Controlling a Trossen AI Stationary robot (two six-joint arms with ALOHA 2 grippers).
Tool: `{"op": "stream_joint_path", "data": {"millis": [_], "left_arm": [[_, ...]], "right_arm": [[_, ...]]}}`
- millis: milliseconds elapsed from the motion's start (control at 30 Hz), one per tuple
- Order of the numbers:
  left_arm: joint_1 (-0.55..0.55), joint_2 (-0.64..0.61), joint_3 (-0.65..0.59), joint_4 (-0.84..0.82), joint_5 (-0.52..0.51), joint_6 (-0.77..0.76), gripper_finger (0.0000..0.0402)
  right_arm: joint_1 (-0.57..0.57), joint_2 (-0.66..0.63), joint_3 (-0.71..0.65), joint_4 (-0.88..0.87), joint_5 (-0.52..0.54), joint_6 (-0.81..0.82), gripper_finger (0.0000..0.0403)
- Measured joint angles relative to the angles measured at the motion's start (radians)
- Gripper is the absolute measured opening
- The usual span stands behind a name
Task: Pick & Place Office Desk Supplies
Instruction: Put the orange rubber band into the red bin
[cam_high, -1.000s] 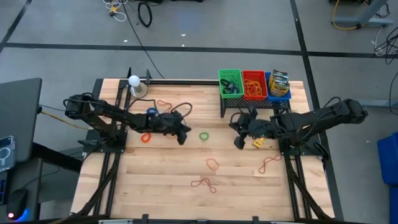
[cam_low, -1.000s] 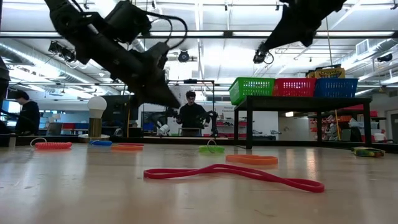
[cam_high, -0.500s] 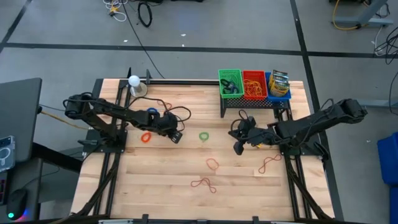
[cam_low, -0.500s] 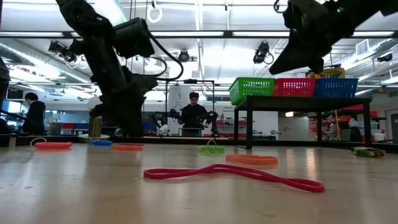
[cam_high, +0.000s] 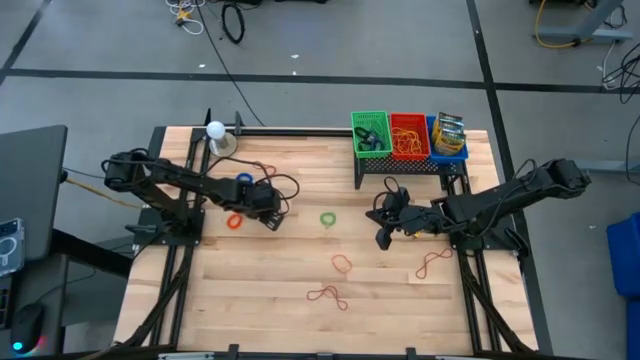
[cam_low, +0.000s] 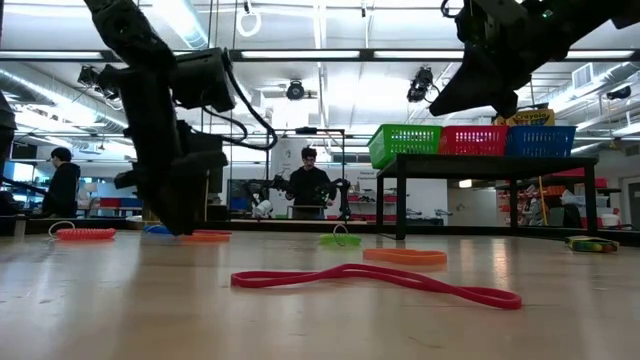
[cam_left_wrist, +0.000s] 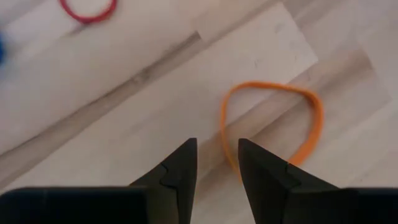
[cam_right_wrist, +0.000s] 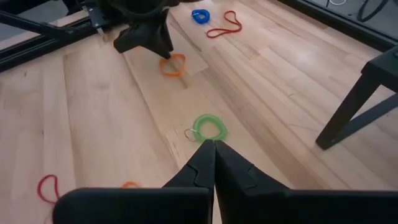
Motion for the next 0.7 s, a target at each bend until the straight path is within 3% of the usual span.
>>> {"op": "stream_joint_path", "data": {"millis": [200,400,700], "left_arm": [[0.0,0.003,-0.037,0.057,0.02,0.018,0.0107],[-0.007,-0.004,-0.04,0.08,0.008,0.029,0.0014],[-0.09,-0.007,-0.04,0.412,-0.044,0.148,0.0004]], "right_arm": [[0.0,0.0,0.0,0.002,0.006,-0.008,0.0006],[0.0,0.0,0.0,0.016,0.007,-0.008,0.0006],[0.0,0.0,-0.001,0.026,0.003,0.029,0.0007]]}}
